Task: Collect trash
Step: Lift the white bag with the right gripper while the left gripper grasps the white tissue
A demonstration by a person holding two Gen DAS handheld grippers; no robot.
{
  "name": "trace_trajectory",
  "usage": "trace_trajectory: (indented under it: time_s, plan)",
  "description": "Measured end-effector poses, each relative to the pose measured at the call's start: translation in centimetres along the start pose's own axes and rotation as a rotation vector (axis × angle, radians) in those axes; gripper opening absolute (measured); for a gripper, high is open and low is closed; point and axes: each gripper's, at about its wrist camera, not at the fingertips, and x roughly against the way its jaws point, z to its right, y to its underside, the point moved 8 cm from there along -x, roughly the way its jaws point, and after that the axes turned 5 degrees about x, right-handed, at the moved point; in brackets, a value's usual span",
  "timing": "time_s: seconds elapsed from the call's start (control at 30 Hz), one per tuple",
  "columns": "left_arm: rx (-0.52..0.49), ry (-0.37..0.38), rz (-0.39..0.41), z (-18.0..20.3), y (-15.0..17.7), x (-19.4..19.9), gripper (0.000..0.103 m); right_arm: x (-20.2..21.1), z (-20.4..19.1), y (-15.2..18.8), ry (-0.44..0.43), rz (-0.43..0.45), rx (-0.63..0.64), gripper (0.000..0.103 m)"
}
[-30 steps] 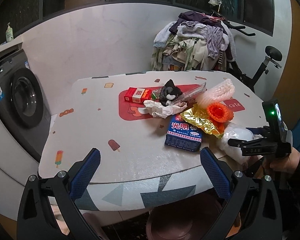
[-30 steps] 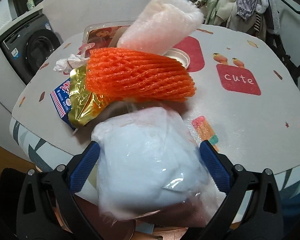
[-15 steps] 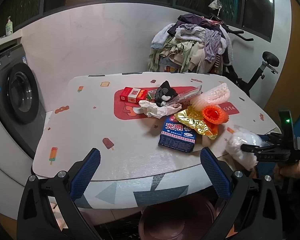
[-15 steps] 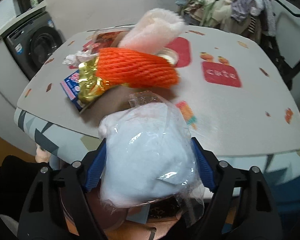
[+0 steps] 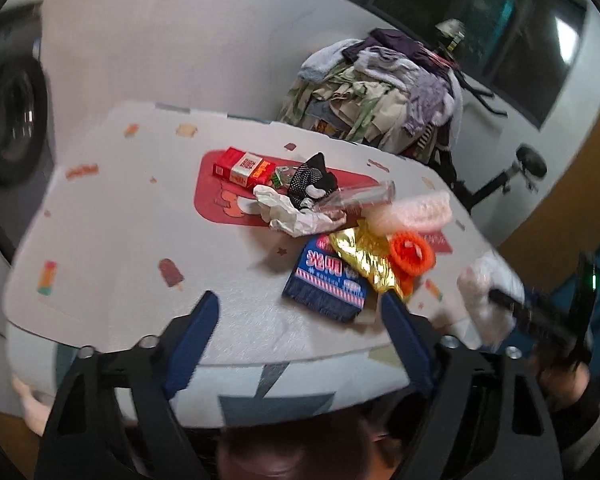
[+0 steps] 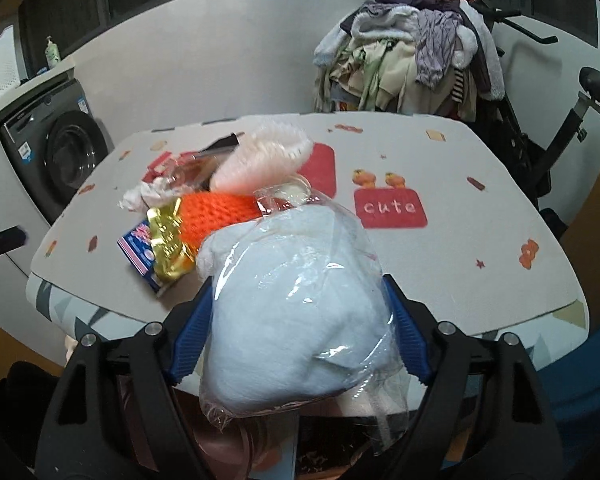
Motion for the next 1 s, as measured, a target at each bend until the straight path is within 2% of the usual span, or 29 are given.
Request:
trace_trajectory:
  time_s: [0.1, 0.2, 0.3, 0.43, 0.47, 0.53, 0.57, 0.63, 0.7, 0.8, 0.93, 1.0]
  plan:
    - [0.157, 0.058, -0.042, -1.4, -2.2, -2.8, 0.066, 0.1, 0.0, -0.2, 0.007, 0.01, 0.001, 0.079]
    - [0.318, 0.104, -0.093, -2.5, -4.2, -6.4, 0.066, 0.1, 0.5, -0.2, 0.012, 0.011, -0.012, 0.079]
    - [0.421, 0.128, -0.163, -3.0, -5.5, -10.7, 0.065, 0.0, 1.4, 0.0, 0.016, 0.007, -0.031, 0.079]
    - [0.523, 0.116, -0.225, -3.7, -6.0, -15.5, 0.062, 0.0, 2.8, 0.4, 0.024, -0.002, -0.05, 0.079]
    - [0.555, 0.111, -0.244, -4.0, -5.9, -16.8, 0.058, 0.0, 3.1, 0.5, 0.027, -0.004, -0.054, 0.079]
    - [0.579, 0.09, -0.268, -4.4, -5.7, -18.0, 0.025, 0.0, 3.7, 0.6, 0.032, -0.007, -0.061, 0.079]
    - [0.585, 0.069, -0.277, -4.7, -5.5, -18.3, 0.025, 0.1, 4.1, 0.6, 0.035, -0.007, -0.07, 0.079]
    - [0.551, 0.042, -0.256, -4.8, -5.8, -17.9, 0.022, 0.2, 4.5, 0.6, 0.035, -0.001, -0.081, 0.079]
    - [0.412, -0.056, -0.222, -4.6, -6.7, -16.7, 0.021, 0.2, 4.7, 0.5, 0.033, 0.004, -0.09, 0.079]
    - [0.198, -0.151, -0.157, -3.8, -8.7, -14.2, 0.021, 0.1, 4.4, 0.1, 0.022, 0.013, -0.092, 0.079]
    - [-0.005, -0.244, -0.099, -3.2, -10.4, -10.8, 0.021, 0.3, 3.2, -0.1, 0.0, 0.021, -0.085, 0.079]
    - [-0.066, -0.274, -0.075, -3.1, -10.7, -9.4, 0.021, 0.7, 2.4, -0.3, -0.008, 0.029, -0.076, 0.079]
